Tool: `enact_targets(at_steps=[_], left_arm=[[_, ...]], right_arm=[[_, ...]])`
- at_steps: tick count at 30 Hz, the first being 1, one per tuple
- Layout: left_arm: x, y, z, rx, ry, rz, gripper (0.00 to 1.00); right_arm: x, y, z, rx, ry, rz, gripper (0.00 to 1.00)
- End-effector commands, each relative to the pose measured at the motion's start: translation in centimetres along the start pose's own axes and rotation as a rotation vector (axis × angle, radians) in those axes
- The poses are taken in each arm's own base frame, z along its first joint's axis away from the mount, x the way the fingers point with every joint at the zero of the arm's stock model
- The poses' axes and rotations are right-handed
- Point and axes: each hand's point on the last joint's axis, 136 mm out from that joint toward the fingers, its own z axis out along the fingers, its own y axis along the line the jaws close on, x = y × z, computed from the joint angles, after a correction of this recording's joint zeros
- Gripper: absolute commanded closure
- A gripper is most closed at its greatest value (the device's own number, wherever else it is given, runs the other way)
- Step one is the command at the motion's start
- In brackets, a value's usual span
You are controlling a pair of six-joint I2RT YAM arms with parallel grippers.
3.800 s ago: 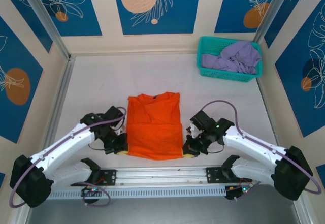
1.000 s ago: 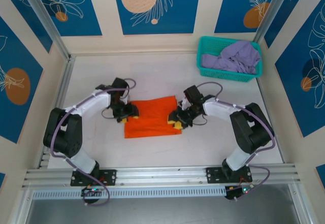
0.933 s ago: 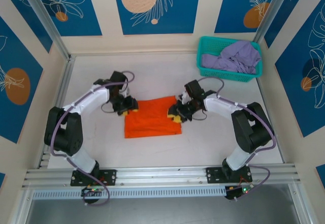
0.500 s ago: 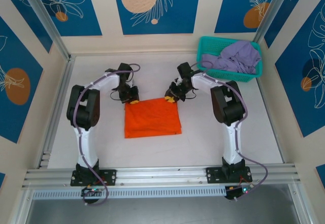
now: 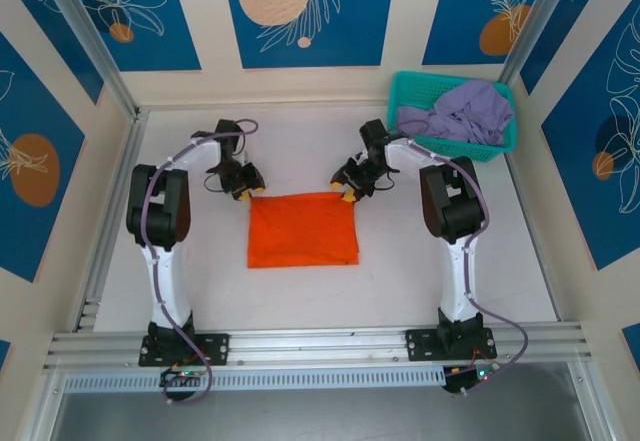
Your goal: Fold and stack the t-shirts
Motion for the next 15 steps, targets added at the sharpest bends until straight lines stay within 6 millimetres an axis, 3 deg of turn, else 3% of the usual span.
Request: enact_targets(at_steps=[1,4,6,11,15], left_arm=[[-1.6,-2.7,-6.4,0.001,-0.152,0.049,0.37],[0.0,-4.5,-8.9,-0.069,-0.218,0.103,0.13],[2.2,-6.0,-9.2,-0.115,-0.23,0.16,0.08],[10.0,-9.1,-5.8,-0.19,-0.151,0.329,0.0],[14.8,-8.4,-1.2,-0.263,-0.059,0.39,0.0]], right_arm=[[1.6,5.2,-5.7,-0.121,-0.112,-0.125,0.47],[3.1,6.4,-9.6,-0.137,-0.233,-0.203,0.33],[4.3,5.9,-11.9,-0.126,-0.316,-0.239,0.29],[7.3,1.2,-15.9,-0.047,-0.471,-0.225,0.25],[10.1,-3.5,-16.9,-0.021,-0.484,-0.178,0.25]])
